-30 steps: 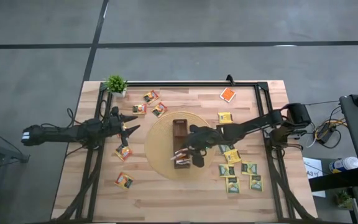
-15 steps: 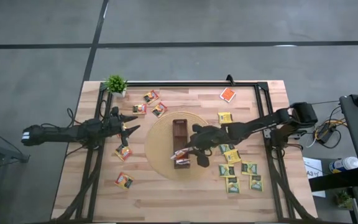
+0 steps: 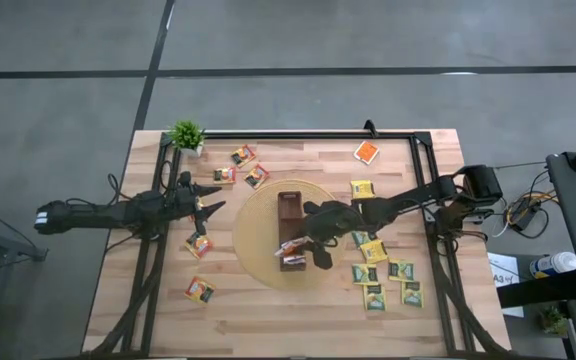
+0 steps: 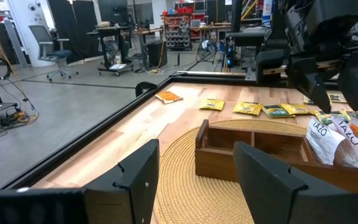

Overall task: Pick & Place Tea
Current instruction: Put the left white tea bag into the bottom section of the wooden organizer

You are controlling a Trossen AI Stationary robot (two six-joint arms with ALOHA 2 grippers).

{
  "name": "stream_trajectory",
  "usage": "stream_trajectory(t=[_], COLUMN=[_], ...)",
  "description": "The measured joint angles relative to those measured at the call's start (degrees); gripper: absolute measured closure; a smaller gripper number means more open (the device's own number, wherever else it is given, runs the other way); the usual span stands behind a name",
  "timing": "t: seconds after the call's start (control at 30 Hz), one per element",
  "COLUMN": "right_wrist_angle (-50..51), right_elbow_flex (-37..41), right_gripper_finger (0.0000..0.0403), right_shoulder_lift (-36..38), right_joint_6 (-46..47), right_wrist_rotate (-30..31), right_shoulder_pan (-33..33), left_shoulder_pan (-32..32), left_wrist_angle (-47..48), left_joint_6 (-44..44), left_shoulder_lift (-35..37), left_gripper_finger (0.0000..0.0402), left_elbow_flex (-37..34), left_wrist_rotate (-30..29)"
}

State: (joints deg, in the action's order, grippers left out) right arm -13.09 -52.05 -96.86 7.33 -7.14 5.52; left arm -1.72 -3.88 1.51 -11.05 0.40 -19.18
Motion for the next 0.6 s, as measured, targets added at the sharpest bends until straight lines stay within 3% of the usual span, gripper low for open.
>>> stream_trajectory(t=[0.13,0.6], right_wrist_angle=[-0.5,-4.2], right_elbow_flex=[0.0,0.0], right_gripper_finger=[0.0268,0.0259], right_shoulder_lift=[0.0,-3.3], right_joint_6=[-0.1,0.5], right_wrist_rotate=[2.7,2.6], right_shoulder_pan=[-0.1,-0.2], left_shoulder_pan=[0.0,0.0], left_wrist_angle=[0.0,0.0], left_joint_6=[0.0,0.0], left_shoulder_lift=[0.0,0.0], left_gripper_finger=[0.0199,0.0199], left_elbow_flex=[0.0,0.0], left_wrist_rotate=[0.0,0.0])
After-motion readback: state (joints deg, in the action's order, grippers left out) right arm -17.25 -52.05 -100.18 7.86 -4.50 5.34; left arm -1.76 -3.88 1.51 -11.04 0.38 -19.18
